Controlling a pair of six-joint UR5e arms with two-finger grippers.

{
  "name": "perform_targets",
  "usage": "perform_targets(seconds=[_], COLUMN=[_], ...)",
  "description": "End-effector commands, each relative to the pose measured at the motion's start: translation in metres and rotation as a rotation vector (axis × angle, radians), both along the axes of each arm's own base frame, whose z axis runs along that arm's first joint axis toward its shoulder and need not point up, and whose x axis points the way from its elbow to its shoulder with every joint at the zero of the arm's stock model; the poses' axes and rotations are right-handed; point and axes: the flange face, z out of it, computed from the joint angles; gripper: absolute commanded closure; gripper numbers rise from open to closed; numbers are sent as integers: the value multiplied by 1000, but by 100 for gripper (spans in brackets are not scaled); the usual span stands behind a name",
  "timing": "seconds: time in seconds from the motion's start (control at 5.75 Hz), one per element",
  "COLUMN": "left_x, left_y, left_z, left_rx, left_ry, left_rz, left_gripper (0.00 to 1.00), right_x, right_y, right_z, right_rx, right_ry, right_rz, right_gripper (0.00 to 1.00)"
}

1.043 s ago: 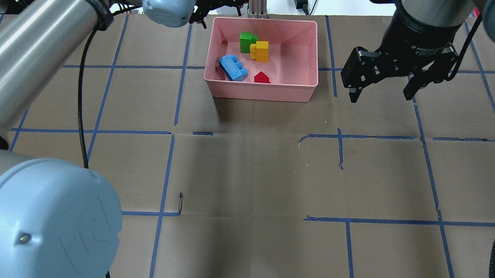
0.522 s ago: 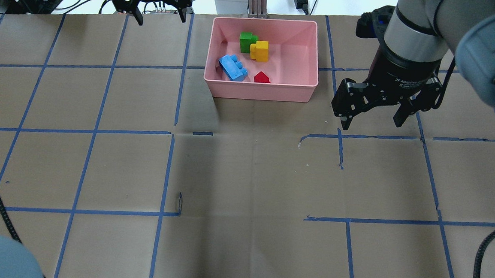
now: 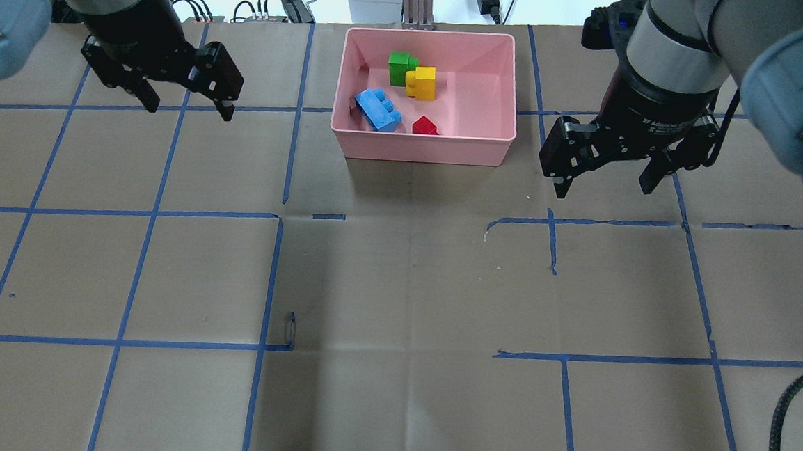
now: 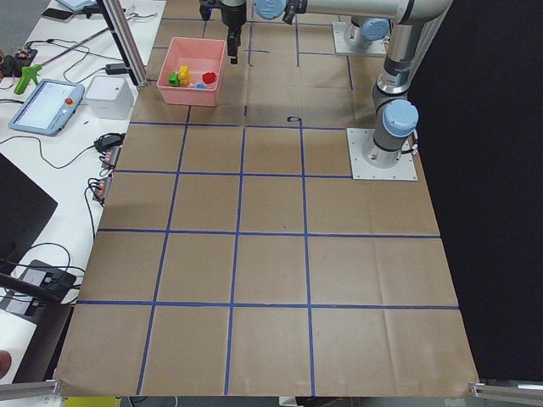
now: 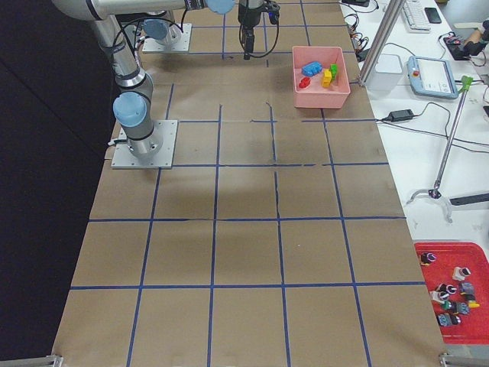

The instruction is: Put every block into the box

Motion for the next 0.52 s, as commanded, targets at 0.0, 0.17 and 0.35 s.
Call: perform_targets(seconds=[0.0,0.17,0.35], left_x=[1,-1,-1], left_y=[27,27,26], left_z=[8,8,8], left_rx=[-20,-22,-21], left_ry=[44,65,64], left_rz=[-5,-5,-4], left_gripper=[1,1,1], right_x=[-1,0,0], right_y=[-1,0,0], right_z=[2,2,2], right_rx=[-5,-5,-5], right_ry=[1,1,1], right_rz=[-1,0,0], right_gripper=[0,0,0])
